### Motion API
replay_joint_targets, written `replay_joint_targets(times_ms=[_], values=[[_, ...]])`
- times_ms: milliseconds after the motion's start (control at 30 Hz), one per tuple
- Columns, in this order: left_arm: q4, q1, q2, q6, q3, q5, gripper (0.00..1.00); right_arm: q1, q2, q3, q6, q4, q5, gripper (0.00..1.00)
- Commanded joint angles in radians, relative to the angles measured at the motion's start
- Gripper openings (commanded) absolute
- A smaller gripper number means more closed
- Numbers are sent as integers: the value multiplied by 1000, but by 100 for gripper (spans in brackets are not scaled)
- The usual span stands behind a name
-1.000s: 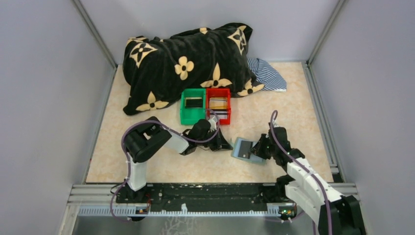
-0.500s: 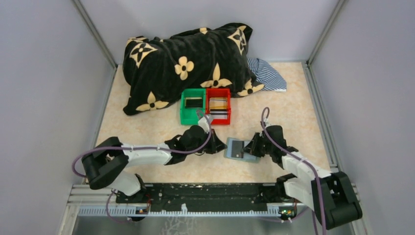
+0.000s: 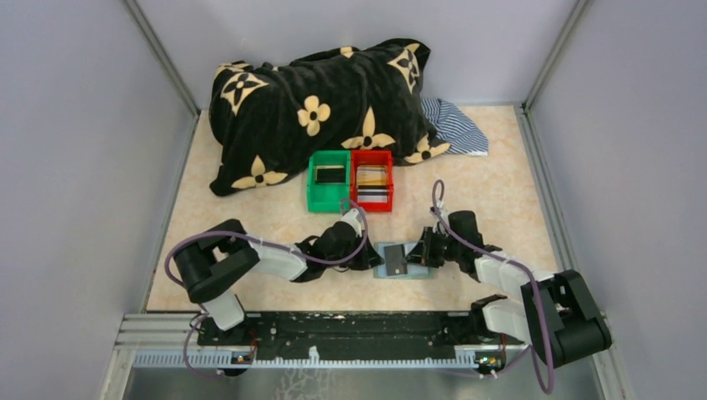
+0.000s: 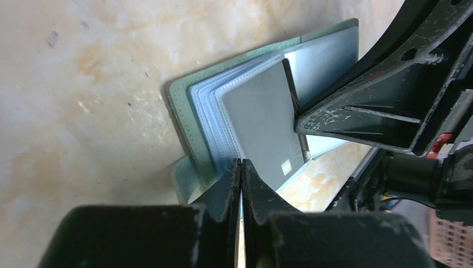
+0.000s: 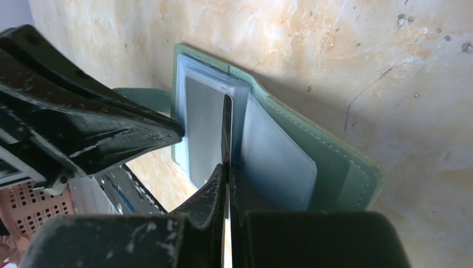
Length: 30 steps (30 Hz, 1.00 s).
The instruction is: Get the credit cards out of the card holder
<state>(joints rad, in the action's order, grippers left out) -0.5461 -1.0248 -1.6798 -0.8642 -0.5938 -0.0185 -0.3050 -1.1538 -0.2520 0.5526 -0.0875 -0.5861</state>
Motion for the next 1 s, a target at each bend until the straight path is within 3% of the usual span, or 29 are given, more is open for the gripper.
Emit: replay_joint_targets(times_ms=[0,367,467,767,967], values=[[-89,10,-53,-45,32,-36,7,-7,27,-13,-27,-41,-15,0],[-34,26,-118,-34,11,-47,6,-8,49,2,-10,-63,-26,0],[-35,27,-134,-38,-1,-59,6,-8,75,5,-3,-56,-20,8],[-21,28,-143,-40,-2,-65,6,-1,128,22,14,-58,-6,18],[-2,34,-152,-49,-2,-64,6,27,135,54,64,-118,-53,18]])
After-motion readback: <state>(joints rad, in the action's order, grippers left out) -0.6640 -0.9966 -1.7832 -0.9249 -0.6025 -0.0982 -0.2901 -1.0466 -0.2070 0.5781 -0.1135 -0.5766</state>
